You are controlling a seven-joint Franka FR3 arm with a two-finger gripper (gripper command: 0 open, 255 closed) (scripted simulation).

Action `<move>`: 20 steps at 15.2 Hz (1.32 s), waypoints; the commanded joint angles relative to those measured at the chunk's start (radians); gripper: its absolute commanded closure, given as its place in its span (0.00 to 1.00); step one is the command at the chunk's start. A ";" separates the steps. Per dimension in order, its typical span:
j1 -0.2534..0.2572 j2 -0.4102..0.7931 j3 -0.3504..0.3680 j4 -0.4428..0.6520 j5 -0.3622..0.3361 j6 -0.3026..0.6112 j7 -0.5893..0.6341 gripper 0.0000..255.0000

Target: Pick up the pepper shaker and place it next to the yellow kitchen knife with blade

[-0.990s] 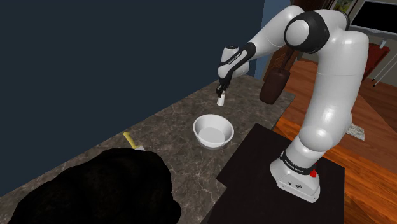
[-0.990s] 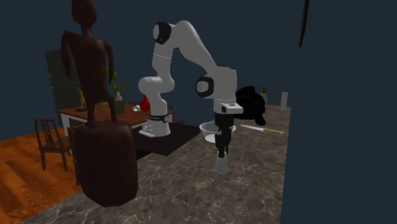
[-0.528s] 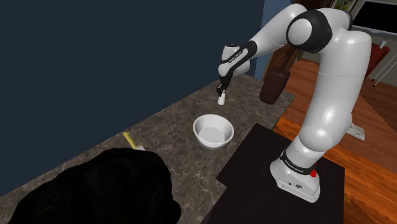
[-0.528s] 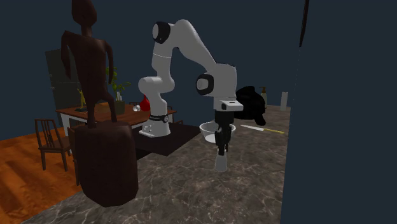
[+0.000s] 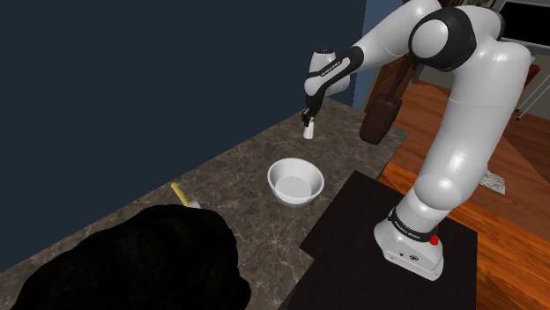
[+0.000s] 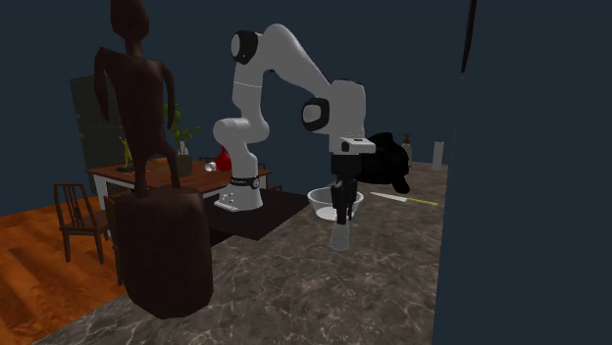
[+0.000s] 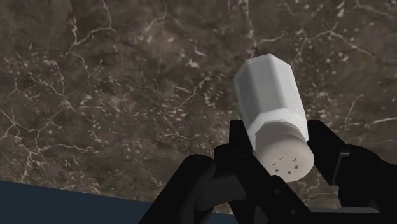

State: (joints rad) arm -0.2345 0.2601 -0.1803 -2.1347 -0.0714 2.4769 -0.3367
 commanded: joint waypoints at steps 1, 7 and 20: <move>0.002 -0.020 -0.001 0.008 -0.003 -0.028 0.001 1.00; 0.006 -0.071 -0.003 0.030 -0.009 -0.101 0.001 1.00; 0.011 -0.160 -0.004 0.104 -0.018 -0.262 -0.003 1.00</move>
State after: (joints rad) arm -0.2238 0.1051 -0.1841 -2.0398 -0.0899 2.2285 -0.3385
